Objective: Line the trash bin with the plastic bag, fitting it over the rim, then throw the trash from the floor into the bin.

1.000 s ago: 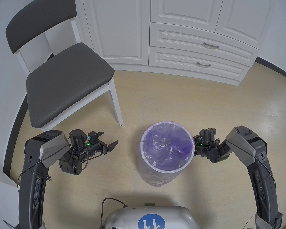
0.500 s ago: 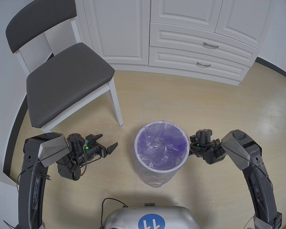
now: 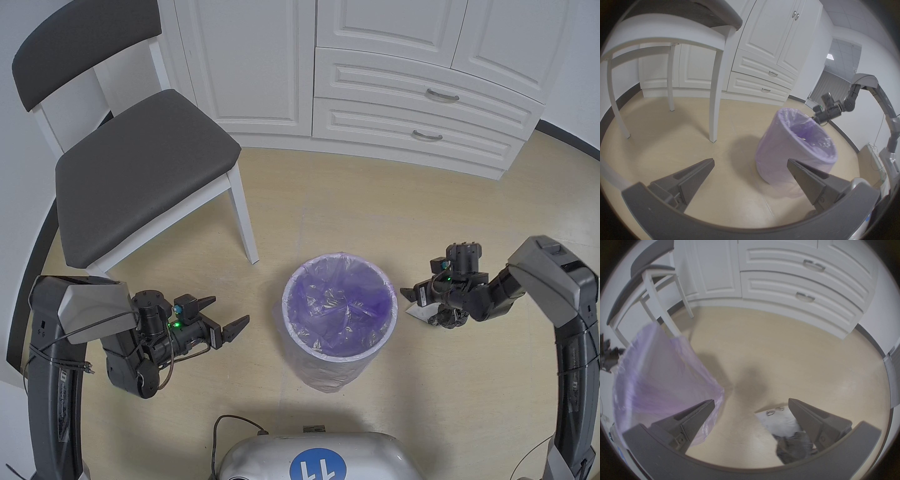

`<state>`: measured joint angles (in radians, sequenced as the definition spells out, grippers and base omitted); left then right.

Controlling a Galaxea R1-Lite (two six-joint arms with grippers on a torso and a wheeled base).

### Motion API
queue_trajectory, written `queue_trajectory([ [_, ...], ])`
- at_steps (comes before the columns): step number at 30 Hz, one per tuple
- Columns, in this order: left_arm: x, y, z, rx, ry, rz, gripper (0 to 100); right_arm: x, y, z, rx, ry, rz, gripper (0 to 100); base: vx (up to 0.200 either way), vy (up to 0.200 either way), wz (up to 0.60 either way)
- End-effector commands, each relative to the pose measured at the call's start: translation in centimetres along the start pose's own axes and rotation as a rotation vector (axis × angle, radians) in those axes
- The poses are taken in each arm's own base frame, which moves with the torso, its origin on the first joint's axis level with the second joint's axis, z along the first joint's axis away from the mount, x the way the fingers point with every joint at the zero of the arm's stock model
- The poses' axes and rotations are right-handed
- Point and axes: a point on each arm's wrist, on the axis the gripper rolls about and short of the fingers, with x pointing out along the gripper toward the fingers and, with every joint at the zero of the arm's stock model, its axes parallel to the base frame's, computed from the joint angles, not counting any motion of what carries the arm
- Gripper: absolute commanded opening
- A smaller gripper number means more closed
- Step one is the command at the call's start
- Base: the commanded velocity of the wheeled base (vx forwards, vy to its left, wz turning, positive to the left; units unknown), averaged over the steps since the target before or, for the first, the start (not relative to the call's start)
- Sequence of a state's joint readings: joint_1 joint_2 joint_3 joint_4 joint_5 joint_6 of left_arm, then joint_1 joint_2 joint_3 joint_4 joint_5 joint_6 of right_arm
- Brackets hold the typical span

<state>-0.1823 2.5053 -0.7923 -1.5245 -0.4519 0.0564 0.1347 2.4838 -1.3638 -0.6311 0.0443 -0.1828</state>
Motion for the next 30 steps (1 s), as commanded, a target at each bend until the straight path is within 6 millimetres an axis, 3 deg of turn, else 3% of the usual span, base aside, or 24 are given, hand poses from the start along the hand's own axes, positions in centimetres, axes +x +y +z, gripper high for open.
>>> queue_trajectory([
  [1, -3.8, -2.8, 3.4, -0.001, 0.001, -0.023, 100, -7.9, -2.9, 5.4, 0.017, -0.117, -0.062, 100, 0.000, 0.000, 0.00],
  [2, -4.4, -3.2, 4.0, 0.005, -0.001, -0.026, 100, -9.1, -3.1, 5.9, 0.017, -0.130, -0.068, 100, 0.000, 0.000, 0.00],
  [3, -4.4, -3.2, 4.0, 0.005, -0.001, -0.026, 100, -9.1, -3.1, 5.9, 0.017, -0.130, -0.068, 100, 0.000, 0.000, 0.00],
  [5, -6.1, -4.5, 6.0, 0.001, -0.025, -0.013, 100, -11.8, -3.3, 6.8, 0.021, -0.155, -0.079, 100, 0.000, 0.000, 0.00],
  [11, -9.2, -7.7, 9.2, -0.110, -0.079, -0.068, 100, -14.8, -3.3, 7.0, 0.013, -0.260, -0.099, 100, 0.000, 0.000, 0.00],
  [17, -10.8, -9.0, 9.7, -0.123, -0.080, -0.098, 100, -16.1, -2.7, 6.7, -0.014, -0.531, -0.131, 100, 0.000, 0.000, 0.00],
  [23, -11.5, -9.3, 10.8, -0.137, -0.114, -0.104, 100, -17.5, -2.7, 7.3, 0.010, -0.598, -0.118, 100, 0.000, 0.000, 0.00],
  [30, -12.1, -9.5, 11.3, -0.137, -0.131, -0.104, 100, -20.0, -2.1, 7.3, 0.098, -0.738, 0.028, 100, 0.000, 0.000, 0.00],
])
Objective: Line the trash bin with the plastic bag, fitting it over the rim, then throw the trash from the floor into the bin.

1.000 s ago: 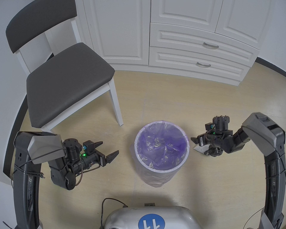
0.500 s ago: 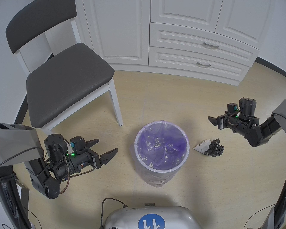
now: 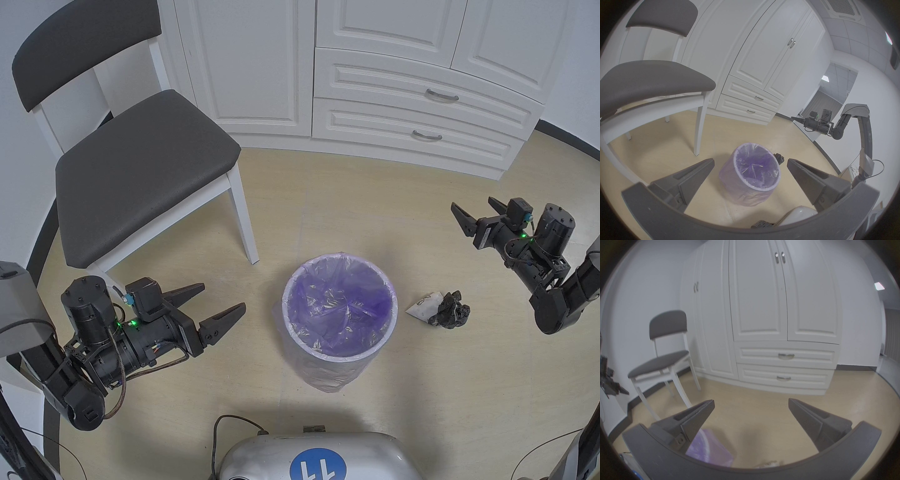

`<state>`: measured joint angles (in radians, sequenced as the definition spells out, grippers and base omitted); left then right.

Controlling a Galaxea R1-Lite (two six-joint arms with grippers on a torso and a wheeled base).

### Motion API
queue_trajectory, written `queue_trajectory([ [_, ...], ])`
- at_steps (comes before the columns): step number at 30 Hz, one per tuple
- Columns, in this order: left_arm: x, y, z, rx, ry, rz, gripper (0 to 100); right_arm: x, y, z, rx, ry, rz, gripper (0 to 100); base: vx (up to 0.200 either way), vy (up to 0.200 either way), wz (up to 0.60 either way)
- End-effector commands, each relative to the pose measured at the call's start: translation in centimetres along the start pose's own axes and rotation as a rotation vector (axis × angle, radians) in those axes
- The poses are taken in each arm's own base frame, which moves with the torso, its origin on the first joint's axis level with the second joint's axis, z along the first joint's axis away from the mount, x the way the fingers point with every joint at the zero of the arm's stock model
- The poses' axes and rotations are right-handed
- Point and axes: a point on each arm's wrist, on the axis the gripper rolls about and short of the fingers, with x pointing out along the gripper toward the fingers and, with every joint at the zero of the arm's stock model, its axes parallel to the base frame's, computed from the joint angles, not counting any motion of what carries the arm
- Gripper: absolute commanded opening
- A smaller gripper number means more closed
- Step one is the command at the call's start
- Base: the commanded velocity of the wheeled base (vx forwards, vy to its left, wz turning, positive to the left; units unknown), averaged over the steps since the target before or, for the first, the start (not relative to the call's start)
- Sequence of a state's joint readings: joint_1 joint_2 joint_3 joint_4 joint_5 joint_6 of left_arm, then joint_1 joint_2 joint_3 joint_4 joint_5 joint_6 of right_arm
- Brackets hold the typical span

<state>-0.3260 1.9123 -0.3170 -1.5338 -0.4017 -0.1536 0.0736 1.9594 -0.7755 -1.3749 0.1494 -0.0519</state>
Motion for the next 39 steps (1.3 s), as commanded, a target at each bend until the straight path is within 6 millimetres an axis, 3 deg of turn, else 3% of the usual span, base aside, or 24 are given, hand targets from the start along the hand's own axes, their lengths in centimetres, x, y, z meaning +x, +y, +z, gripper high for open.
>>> queue_trajectory([
  [1, -1.2, -0.8, 0.8, 0.002, -0.022, -0.008, 100, -1.8, 0.4, 1.2, 0.051, -0.076, 0.078, 100, 0.000, 0.000, 0.00],
  [6, -2.2, -1.3, 0.4, -0.006, 0.000, -0.007, 100, -1.9, 0.8, 1.4, 0.071, 0.051, 0.114, 100, 0.000, 0.000, 0.00],
  [9, -2.8, -1.5, 0.6, -0.006, -0.006, 0.028, 100, -3.3, 0.9, 4.0, 0.115, 0.224, 0.117, 100, 0.000, 0.000, 0.00],
  [13, -3.4, -1.6, 0.9, -0.003, -0.030, 0.114, 100, -5.7, 1.1, 9.6, 0.316, 0.579, 0.095, 100, 0.000, 0.000, 0.00],
  [15, -3.2, -1.5, 1.0, -0.001, -0.036, 0.124, 100, -5.8, 1.2, 10.1, 0.373, 0.699, 0.082, 100, 0.000, 0.000, 0.00],
  [17, -3.1, -1.5, 1.0, 0.000, -0.036, 0.125, 100, -5.6, 1.1, 9.7, 0.378, 0.722, 0.075, 100, 0.000, 0.000, 0.00],
  [22, -2.2, -0.9, 1.8, 0.000, -0.023, 0.157, 100, -5.6, 0.3, 6.0, 0.402, 0.699, 0.024, 100, 0.000, 0.000, 0.00],
  [25, -2.1, -0.9, 3.3, -0.003, 0.007, 0.233, 100, -5.4, -0.6, 4.3, 0.387, 0.680, -0.038, 100, 0.000, 0.000, 0.00],
  [29, -1.7, -1.5, 5.7, -0.018, 0.066, 0.283, 100, -5.2, -0.9, 4.1, 0.374, 0.683, -0.093, 100, 0.000, 0.000, 0.00],
  [33, -1.9, -3.7, 8.7, -0.068, 0.176, 0.268, 100, -5.3, -0.9, 3.7, 0.337, 0.701, -0.121, 100, 0.000, 0.000, 0.00],
  [39, -2.2, -5.4, 9.1, -0.138, 0.305, 0.328, 100, -5.7, -1.1, 2.5, 0.265, 0.740, -0.158, 100, 0.000, 0.000, 0.00],
])
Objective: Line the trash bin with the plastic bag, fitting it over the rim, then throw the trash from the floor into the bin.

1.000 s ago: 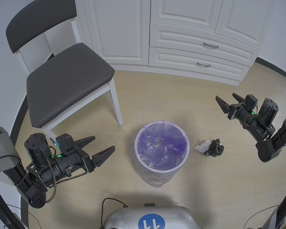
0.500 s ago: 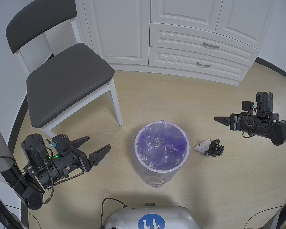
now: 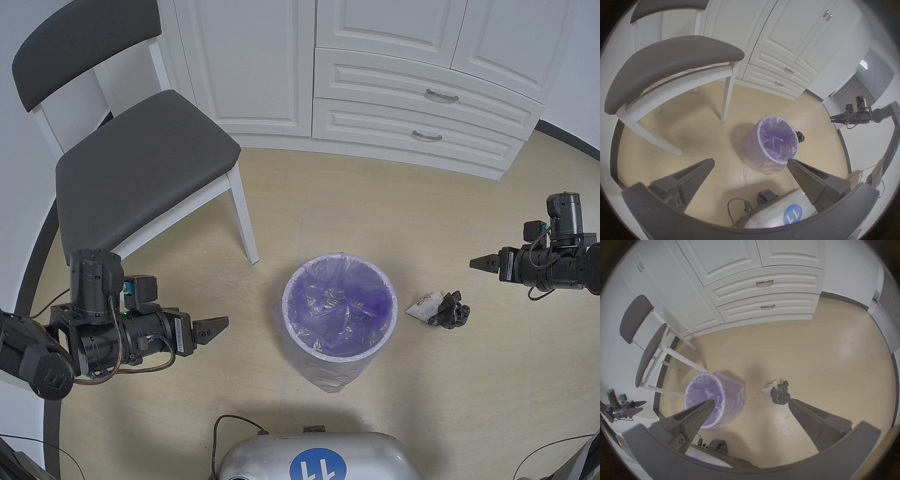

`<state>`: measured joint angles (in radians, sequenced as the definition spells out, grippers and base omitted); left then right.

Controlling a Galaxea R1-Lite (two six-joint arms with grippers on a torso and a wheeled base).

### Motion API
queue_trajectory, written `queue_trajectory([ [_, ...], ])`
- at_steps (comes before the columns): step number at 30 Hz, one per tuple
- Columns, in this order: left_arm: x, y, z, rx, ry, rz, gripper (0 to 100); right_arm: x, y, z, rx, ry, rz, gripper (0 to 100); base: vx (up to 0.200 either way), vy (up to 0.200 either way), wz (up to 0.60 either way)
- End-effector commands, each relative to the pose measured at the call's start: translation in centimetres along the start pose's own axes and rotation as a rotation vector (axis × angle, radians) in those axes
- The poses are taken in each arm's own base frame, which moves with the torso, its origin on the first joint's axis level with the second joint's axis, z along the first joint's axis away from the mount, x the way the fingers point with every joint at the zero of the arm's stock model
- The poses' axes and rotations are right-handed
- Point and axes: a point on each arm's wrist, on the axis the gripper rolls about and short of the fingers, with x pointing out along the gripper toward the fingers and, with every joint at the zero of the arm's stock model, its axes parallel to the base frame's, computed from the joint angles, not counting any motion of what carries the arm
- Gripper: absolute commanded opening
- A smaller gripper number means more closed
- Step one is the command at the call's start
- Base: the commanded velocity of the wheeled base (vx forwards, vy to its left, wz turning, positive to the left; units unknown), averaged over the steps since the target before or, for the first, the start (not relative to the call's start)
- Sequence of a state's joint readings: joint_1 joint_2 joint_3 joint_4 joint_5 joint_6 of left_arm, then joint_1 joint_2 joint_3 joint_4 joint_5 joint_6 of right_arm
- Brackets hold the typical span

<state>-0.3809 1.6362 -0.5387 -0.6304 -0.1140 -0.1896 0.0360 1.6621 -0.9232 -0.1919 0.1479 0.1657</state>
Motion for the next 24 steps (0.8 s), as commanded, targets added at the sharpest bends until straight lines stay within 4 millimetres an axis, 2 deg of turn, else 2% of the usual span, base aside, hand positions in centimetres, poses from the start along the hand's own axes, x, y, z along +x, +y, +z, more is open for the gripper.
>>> queue_trajectory([
  [1, -4.1, -3.2, 3.4, 0.011, 0.044, 0.125, 100, 0.0, -0.7, -0.8, -0.052, 0.006, -0.090, 100, 0.000, 0.000, 0.00],
  [2, -4.1, -3.2, 3.3, 0.014, 0.049, 0.130, 100, 0.0, -0.7, -0.8, -0.053, 0.006, -0.090, 100, 0.000, 0.000, 0.00],
  [4, -4.4, -2.5, 1.3, 0.141, 0.128, 0.217, 100, 0.0, -0.5, -0.8, -0.060, 0.008, -0.084, 100, 0.000, 0.000, 0.00],
  [6, -4.7, -2.2, 0.3, 0.196, 0.131, 0.264, 100, 0.0, -0.5, -0.7, -0.058, 0.006, -0.083, 100, 0.000, 0.000, 0.00],
  [11, -5.9, -2.7, 1.2, 0.205, -0.038, 0.234, 100, 0.2, -0.6, -1.0, -0.064, 0.023, -0.094, 100, 0.000, 0.000, 0.00],
  [15, -6.2, -2.9, 2.2, 0.192, -0.093, 0.224, 100, 2.7, -2.0, -1.9, -0.080, 0.086, -0.125, 100, 0.000, 0.000, 0.00],
  [16, -6.2, -2.9, 2.2, 0.192, -0.093, 0.224, 100, 2.7, -2.0, -1.9, -0.080, 0.086, -0.125, 100, 0.000, 0.000, 0.00],
  [21, -7.0, -3.0, 2.2, 0.199, -0.110, 0.219, 100, 6.5, -4.3, -3.8, -0.100, 0.158, -0.181, 100, 0.000, 0.000, 0.00],
  [24, -7.1, -3.2, 2.1, 0.203, -0.110, 0.213, 100, 10.0, -6.4, -4.5, -0.081, 0.127, -0.205, 100, 0.000, 0.000, 0.00],
])
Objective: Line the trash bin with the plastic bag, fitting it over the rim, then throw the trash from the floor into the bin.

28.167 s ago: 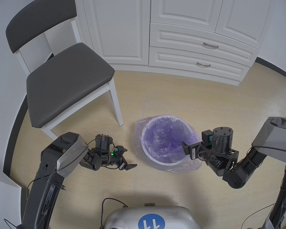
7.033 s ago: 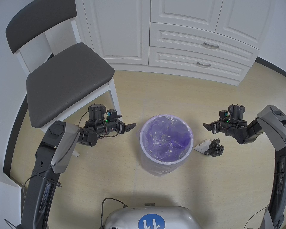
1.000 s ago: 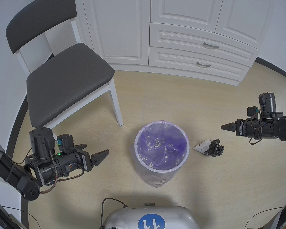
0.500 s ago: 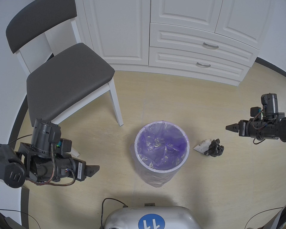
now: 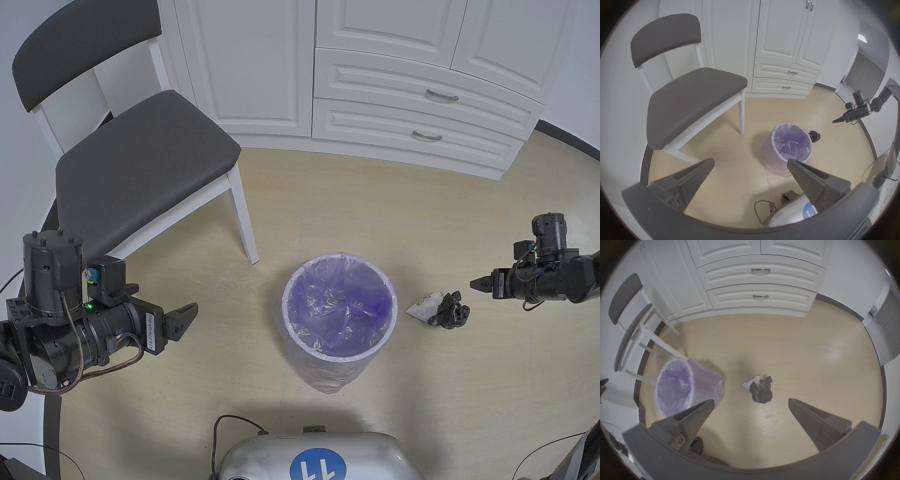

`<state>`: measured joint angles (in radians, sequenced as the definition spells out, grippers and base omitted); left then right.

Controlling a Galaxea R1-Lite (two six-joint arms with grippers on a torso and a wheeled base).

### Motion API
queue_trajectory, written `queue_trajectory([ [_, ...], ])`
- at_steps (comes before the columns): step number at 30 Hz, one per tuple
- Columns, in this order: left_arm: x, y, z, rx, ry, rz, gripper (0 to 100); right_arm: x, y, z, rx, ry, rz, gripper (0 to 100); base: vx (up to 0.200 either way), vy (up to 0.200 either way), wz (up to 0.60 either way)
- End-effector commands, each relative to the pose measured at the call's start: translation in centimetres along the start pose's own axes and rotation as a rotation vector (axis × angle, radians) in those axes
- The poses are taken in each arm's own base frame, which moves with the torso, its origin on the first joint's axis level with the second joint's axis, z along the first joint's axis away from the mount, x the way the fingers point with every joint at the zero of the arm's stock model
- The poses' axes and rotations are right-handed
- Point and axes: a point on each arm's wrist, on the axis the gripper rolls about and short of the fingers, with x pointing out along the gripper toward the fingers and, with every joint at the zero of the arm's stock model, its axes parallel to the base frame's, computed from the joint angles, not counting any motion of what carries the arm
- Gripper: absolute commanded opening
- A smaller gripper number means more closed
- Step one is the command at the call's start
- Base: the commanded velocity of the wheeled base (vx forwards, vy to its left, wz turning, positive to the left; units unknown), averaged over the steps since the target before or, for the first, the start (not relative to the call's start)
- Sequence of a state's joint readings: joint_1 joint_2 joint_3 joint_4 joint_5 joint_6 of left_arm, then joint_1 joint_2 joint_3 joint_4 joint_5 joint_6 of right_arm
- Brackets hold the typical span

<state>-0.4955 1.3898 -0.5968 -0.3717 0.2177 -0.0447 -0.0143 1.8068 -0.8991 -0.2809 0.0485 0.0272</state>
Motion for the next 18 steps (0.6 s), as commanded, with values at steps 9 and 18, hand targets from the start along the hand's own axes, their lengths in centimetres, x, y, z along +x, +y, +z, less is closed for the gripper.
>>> queue_trajectory([
  [9, -1.3, -0.1, 0.2, 0.013, -0.038, -0.007, 100, 13.8, -3.9, -6.2, 0.086, 0.039, -0.054, 100, 0.000, 0.000, 0.00],
  [18, -1.1, -0.1, 0.1, 0.016, -0.031, -0.006, 100, 16.3, -2.9, -7.3, 0.195, 0.002, 0.059, 100, 0.000, 0.000, 0.00],
])
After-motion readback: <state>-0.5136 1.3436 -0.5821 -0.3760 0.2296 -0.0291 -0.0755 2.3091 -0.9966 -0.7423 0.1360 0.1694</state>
